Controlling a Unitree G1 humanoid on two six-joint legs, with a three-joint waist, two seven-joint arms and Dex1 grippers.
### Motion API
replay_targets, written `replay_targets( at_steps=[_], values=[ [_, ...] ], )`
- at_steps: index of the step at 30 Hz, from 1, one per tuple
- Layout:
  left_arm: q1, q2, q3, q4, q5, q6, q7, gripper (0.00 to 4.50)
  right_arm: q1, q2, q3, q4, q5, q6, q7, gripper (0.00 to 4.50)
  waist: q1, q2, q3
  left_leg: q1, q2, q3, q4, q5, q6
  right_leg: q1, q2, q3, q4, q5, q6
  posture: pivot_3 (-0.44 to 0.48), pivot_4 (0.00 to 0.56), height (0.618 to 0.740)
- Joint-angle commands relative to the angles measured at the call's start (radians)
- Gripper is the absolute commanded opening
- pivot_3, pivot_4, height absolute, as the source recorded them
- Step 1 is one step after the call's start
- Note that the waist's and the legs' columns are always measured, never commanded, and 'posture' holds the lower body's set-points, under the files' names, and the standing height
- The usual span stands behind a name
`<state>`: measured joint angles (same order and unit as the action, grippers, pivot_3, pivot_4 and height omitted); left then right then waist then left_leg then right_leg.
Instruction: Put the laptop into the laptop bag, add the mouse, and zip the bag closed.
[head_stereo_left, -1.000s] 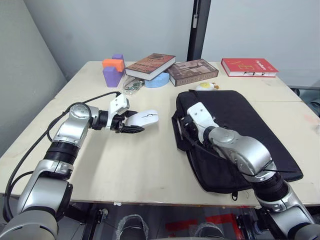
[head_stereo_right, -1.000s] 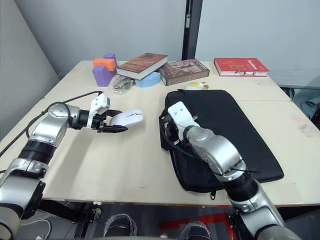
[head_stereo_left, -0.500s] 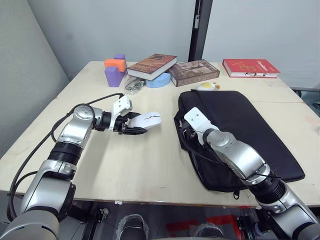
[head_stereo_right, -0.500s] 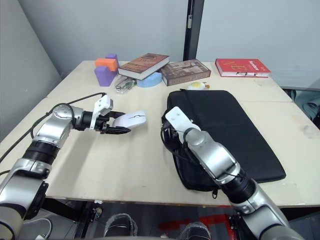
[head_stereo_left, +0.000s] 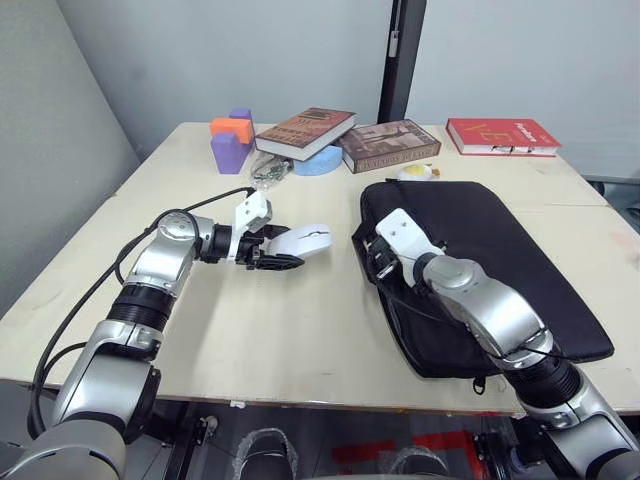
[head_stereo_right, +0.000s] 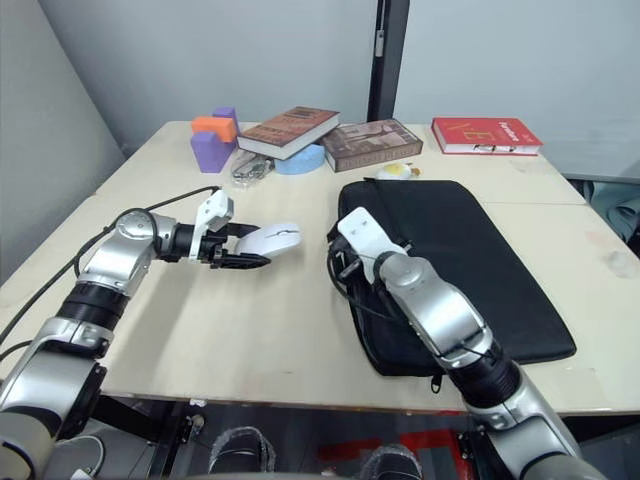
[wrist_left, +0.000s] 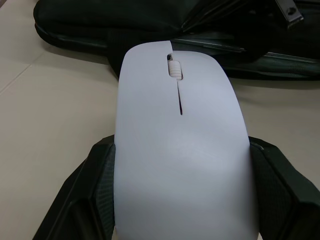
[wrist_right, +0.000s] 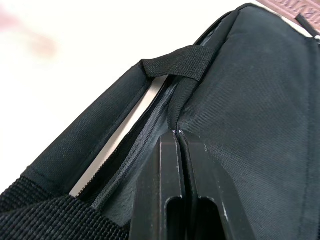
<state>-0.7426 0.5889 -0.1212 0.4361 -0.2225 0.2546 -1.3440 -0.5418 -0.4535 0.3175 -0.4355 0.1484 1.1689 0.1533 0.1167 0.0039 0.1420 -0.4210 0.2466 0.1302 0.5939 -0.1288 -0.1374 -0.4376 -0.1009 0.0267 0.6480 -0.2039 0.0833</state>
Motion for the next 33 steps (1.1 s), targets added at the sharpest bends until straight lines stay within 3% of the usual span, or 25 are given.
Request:
replay_targets(
  at_steps=[1,16,23,28,30,33],
  values=[
    [-0.022,-0.005,0.004,-0.033,-0.01,-0.003,-0.004,2.85,-0.066,0.009,-0.136,-0.057,0.018,0.036,0.022,0.04,0.0,0.0,0.0,0.0,0.0,0.0,0.0,0.0,0.0,0.0,0.0,0.0,0.0,0.0,0.0,0.0,0.15,0.725],
    [-0.057,-0.096,-0.061,0.001,0.011,-0.03,-0.004,2.85,-0.304,-0.006,-0.473,-0.123,0.276,0.247,0.235,0.04,-0.012,0.0,0.0,0.0,0.0,0.0,0.0,0.0,0.001,-0.001,0.001,0.001,0.001,0.0,0.0,0.0,0.15,0.725],
    [-0.063,-0.149,-0.084,-0.003,0.006,-0.029,-0.007,2.85,-0.295,-0.04,-0.515,-0.112,0.309,0.266,0.233,0.04,0.001,0.0,0.0,0.001,0.0,0.0,0.001,0.001,0.001,0.0,0.0,0.001,0.001,0.0,-0.001,0.0,0.15,0.725],
    [-0.061,-0.12,-0.071,-0.006,-0.006,-0.009,-0.021,2.85,-0.25,-0.046,-0.515,-0.115,0.305,0.247,0.215,0.04,0.003,0.0,0.0,0.001,0.0,0.0,0.001,0.001,0.001,0.0,0.0,0.001,0.001,0.0,-0.001,0.0,0.15,0.725],
    [-0.062,-0.078,-0.059,-0.004,-0.01,-0.001,-0.046,2.85,-0.231,-0.01,-0.545,-0.101,0.3,0.235,0.189,0.56,0.0,0.0,0.0,0.001,0.0,0.0,0.001,0.001,0.001,0.0,0.0,0.001,0.001,0.0,-0.001,0.0,0.15,0.725],
    [-0.057,0.023,-0.036,0.013,-0.001,-0.017,-0.087,2.85,-0.168,0.009,-0.486,-0.101,0.284,0.192,0.17,1.51,-0.001,0.0,0.0,0.001,0.001,0.0,0.001,0.001,0.001,-0.001,0.001,0.001,0.002,0.0,-0.001,0.0,0.15,0.725]
  ],
)
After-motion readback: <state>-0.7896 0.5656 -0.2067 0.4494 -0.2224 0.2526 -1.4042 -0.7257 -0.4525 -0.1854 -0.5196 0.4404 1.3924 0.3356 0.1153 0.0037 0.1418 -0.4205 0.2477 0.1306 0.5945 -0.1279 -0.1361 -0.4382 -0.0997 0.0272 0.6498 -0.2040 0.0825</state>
